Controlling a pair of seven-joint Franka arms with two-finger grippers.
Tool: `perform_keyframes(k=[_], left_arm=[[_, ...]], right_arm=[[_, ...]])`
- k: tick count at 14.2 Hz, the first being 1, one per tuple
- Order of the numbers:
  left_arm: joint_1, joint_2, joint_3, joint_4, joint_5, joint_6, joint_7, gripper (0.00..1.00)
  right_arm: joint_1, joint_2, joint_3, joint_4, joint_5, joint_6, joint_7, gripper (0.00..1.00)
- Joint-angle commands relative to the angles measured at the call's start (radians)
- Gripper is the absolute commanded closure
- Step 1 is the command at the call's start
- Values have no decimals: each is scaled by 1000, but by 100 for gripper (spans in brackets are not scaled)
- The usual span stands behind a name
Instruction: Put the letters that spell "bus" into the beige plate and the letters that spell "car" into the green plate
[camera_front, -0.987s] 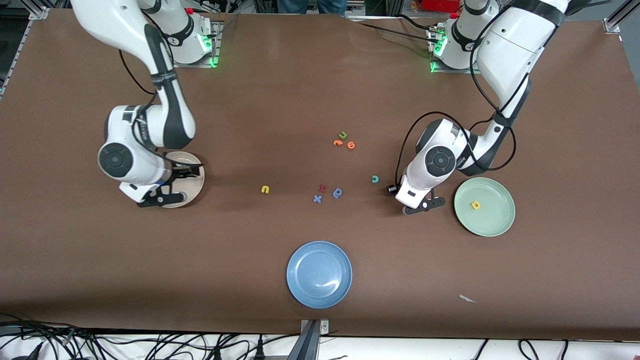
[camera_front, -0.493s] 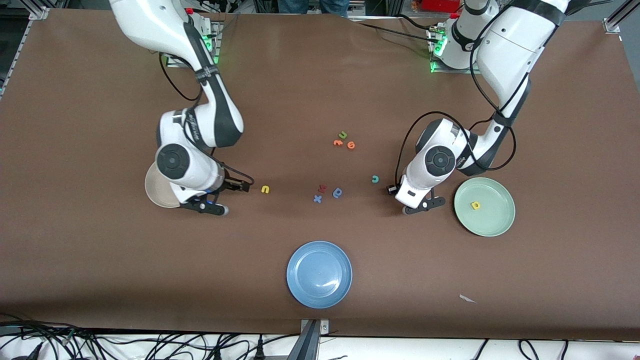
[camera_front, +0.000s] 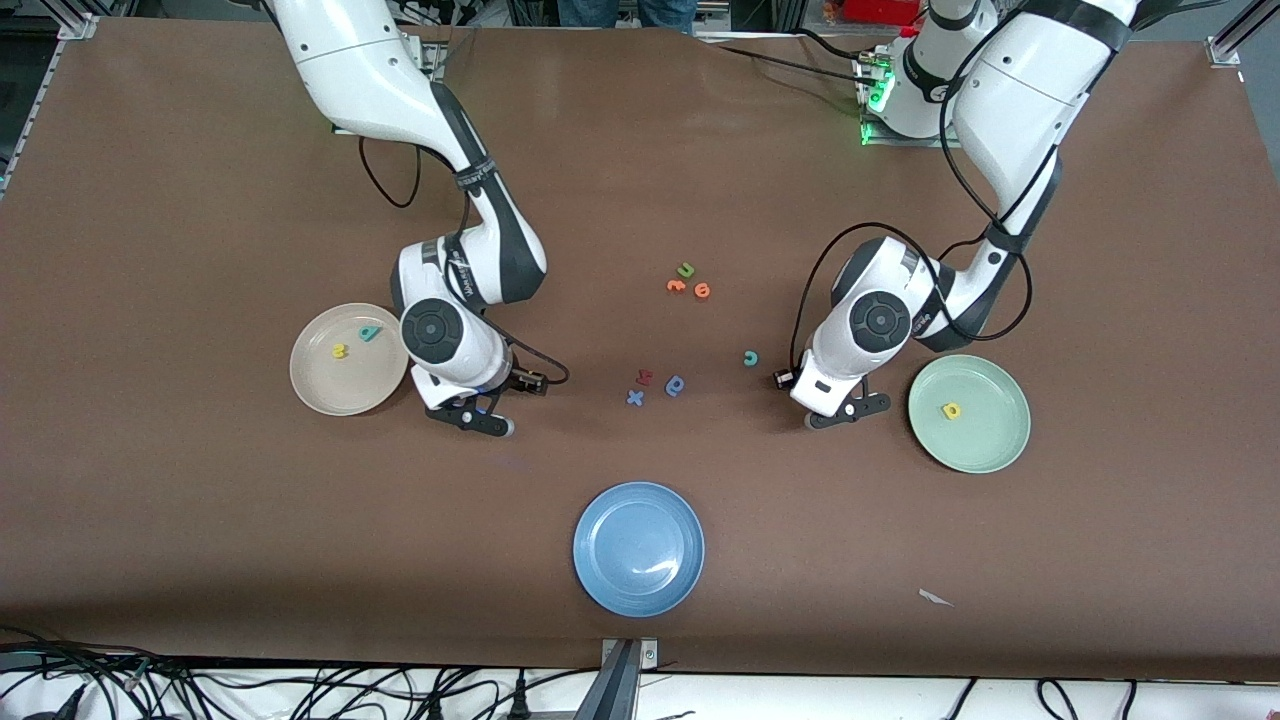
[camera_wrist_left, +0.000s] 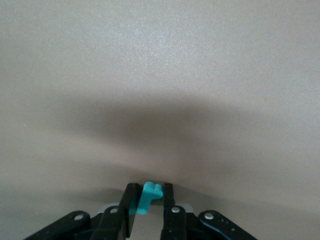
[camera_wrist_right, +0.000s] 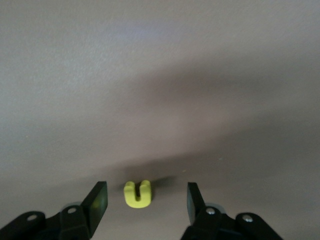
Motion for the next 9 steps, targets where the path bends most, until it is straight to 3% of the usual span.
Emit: perform_keyframes(k=[1,4,5,8,9], left_arm=[[-6,-5,0,-16,20,-6,-15,77],[-6,-4,1,-16,20,-6,-12,78],[-6,-4,1,-16,22,-6,-12,79],[-6,-2,1,-16,29,-6,-6,81],[-4,-1,1,-16,49,-6,-7,82]], right_arm=[[16,27,-2,15,18,18,25,27],[32,43,-2,-7,18,70,24,37],[35,43,-2,-8,20,70,25,46],[36,40,-2,-4,18,66,22,93],[38,40,-2,-5,18,64,22,100]])
